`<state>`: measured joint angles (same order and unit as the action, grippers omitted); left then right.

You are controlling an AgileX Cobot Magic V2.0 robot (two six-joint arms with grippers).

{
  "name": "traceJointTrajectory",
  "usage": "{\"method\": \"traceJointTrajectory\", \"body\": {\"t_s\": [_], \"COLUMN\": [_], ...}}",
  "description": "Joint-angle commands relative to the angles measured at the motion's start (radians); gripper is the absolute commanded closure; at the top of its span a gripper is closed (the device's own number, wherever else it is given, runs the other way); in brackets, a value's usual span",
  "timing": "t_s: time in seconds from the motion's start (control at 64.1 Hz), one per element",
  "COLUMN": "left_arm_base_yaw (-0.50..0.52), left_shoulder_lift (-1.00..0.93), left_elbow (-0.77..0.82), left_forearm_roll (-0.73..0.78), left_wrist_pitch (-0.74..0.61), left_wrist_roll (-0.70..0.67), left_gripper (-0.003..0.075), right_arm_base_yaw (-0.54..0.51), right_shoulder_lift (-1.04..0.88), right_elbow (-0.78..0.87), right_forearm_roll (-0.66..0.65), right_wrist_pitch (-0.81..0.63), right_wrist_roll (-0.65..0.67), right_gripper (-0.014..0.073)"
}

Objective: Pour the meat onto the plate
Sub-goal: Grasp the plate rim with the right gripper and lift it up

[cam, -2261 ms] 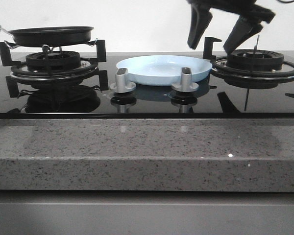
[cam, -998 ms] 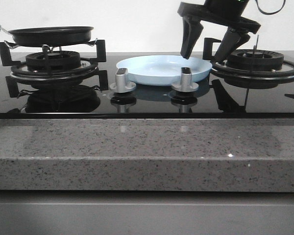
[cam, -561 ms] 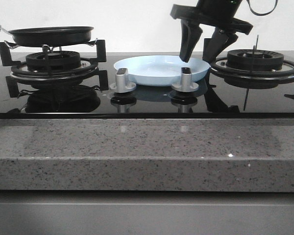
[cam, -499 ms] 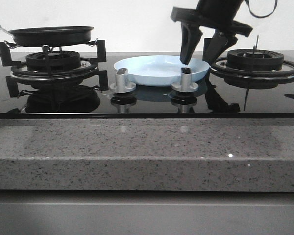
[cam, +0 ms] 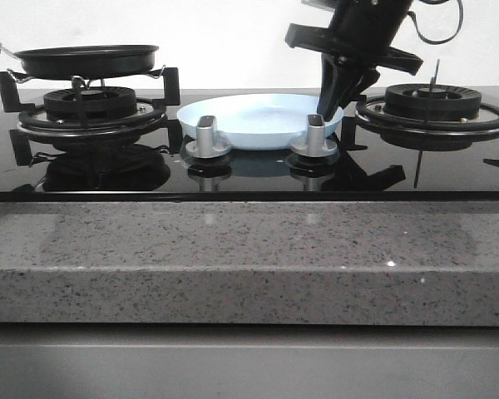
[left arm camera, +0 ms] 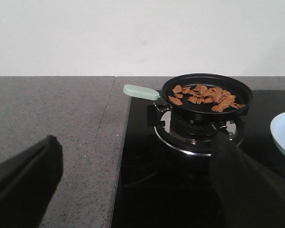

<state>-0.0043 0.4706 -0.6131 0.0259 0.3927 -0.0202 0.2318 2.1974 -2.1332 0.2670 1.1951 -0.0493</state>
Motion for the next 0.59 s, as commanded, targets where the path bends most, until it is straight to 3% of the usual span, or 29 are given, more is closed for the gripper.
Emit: {"method": "traceJointTrajectory", "body": {"t_s": [0.0, 0.25, 0.577], "left_arm_base_yaw": [-0.007, -0.007, -0.007], "left_shoulder_lift": [0.009, 0.009, 0.009], "left_elbow": [-0.037, -0.037, -0.037], "left_forearm_roll": [-0.002, -0.002, -0.002], "left_wrist_pitch": [-0.083, -0.083, -0.081], "left_wrist_roll": [-0.008, -0.008, -0.008], "left_gripper": [0.0104, 0.0104, 0.0104], "right_arm_base_yaw": [-0.001, -0.003, -0.003], "right_shoulder_lift": [-0.055, -0.059, -0.192], "right_elbow": [-0.042, -0.170, -0.150], "right_forearm_roll": [-0.006, -0.007, 0.002], "right_wrist_pitch": [0.029, 0.146, 0.147], "right_wrist_roll": [-0.021, -0.009, 0.055], "right_gripper": [0.0646, 0.0646, 0.0646]}}
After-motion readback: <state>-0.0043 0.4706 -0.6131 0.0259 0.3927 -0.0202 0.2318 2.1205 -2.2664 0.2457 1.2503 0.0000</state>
